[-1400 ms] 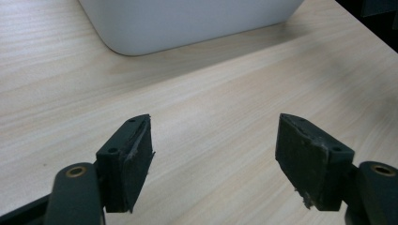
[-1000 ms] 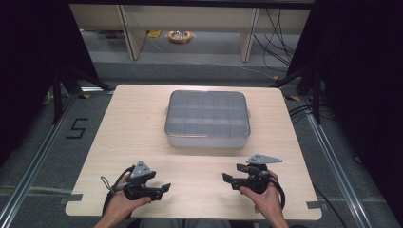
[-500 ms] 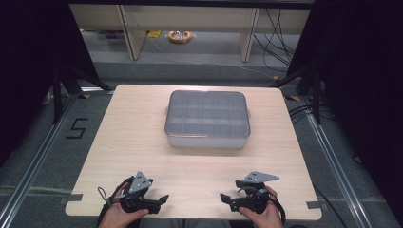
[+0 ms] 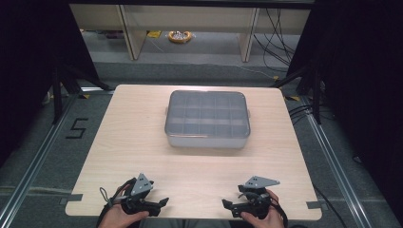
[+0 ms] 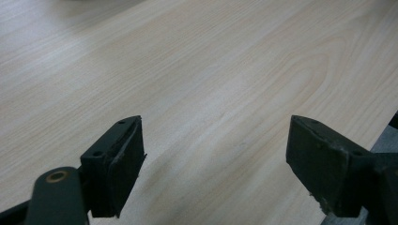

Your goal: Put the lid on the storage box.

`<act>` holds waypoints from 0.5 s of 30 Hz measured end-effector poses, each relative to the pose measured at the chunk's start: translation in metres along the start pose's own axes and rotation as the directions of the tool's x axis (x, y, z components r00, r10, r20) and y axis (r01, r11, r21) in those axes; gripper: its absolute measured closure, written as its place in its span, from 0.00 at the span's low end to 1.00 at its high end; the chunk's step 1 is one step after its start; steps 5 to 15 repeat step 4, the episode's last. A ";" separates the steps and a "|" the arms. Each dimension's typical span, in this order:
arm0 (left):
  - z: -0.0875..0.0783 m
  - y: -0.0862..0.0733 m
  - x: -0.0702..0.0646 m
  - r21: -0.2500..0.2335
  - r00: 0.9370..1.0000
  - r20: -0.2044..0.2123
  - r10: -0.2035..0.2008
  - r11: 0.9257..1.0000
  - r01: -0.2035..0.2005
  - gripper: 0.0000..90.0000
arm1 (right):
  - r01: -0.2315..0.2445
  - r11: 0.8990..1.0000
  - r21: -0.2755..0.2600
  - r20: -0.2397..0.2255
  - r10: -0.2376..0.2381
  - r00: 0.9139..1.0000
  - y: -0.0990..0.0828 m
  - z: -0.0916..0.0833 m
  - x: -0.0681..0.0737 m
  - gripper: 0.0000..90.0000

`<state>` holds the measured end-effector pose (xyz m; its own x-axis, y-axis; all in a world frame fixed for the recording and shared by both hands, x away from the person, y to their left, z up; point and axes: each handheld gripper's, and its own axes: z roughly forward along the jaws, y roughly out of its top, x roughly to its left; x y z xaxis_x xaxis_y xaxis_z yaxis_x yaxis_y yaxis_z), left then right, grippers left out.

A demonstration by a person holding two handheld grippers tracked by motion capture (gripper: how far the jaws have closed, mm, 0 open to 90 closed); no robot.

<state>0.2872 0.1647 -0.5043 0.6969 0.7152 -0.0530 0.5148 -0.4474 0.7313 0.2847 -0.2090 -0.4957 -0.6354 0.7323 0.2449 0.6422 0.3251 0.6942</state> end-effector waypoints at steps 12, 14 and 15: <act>0.000 0.000 0.002 0.005 1.000 -0.026 0.018 1.000 -0.018 0.22 | 0.011 1.000 -0.004 0.000 -0.011 1.000 0.000 0.000 -0.003 0.18; 0.000 0.000 0.002 0.005 1.000 -0.026 0.018 1.000 -0.018 0.22 | 0.011 1.000 -0.004 0.000 -0.011 1.000 0.000 0.000 -0.003 0.18; 0.000 0.000 0.002 0.005 1.000 -0.026 0.018 1.000 -0.018 0.22 | 0.011 1.000 -0.004 0.000 -0.011 1.000 0.000 0.000 -0.003 0.18</act>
